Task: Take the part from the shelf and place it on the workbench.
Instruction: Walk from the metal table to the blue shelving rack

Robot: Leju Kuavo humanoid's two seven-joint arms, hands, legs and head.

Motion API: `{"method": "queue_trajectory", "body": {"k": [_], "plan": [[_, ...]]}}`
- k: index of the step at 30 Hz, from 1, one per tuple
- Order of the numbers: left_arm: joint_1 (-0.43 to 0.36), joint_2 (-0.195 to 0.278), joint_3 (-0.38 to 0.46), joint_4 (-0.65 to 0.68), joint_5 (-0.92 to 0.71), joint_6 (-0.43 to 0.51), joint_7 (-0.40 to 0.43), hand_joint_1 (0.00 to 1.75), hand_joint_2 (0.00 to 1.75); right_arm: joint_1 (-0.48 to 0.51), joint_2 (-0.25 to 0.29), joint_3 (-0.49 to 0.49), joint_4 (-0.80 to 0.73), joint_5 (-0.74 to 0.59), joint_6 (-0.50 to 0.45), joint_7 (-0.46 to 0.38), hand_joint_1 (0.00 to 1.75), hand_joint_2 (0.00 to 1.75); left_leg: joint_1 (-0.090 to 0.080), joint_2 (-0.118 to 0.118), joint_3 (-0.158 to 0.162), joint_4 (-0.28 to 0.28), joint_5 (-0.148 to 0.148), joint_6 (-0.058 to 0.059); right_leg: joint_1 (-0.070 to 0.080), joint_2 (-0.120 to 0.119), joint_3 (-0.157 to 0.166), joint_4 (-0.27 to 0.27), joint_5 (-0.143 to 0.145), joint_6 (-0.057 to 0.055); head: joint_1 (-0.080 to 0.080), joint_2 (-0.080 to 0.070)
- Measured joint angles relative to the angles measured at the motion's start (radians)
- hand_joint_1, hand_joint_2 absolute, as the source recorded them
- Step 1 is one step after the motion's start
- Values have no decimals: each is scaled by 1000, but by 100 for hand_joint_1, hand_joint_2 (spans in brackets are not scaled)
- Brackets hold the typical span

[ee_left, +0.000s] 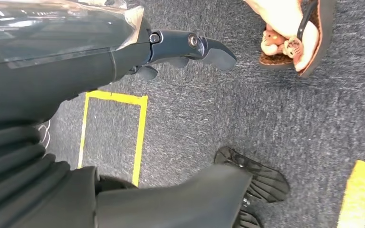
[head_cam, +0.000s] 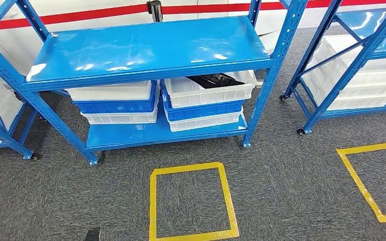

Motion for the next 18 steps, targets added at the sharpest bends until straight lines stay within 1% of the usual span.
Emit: {"method": "queue_trajectory", "body": {"k": [1, 8, 18], "plan": [[13, 5, -15, -4, 13, -12, -7, 0, 0, 6, -3, -7, -4, -19, 10, -8, 0, 0, 0, 0, 0, 0, 0, 0, 0, 0, 0, 0, 0, 0, 0, 0], [105, 41, -133, -38, 107, -98, -56, 0, 0, 67, -29, -59, -38, -153, 79, -65, 0, 0, -1, 0, -1, 0, -1, 0, 0, 0, 1, 0, 0, 0, 0, 0], [230, 89, -307, -87, 238, -218, -123, 0, 0, 127, -67, -136, -89, -342, 163, -144, 0, 0, -1, 0, 0, 0, -2, 1, 0, 0, 0, 0, -1, 0, 0, 0]]}}
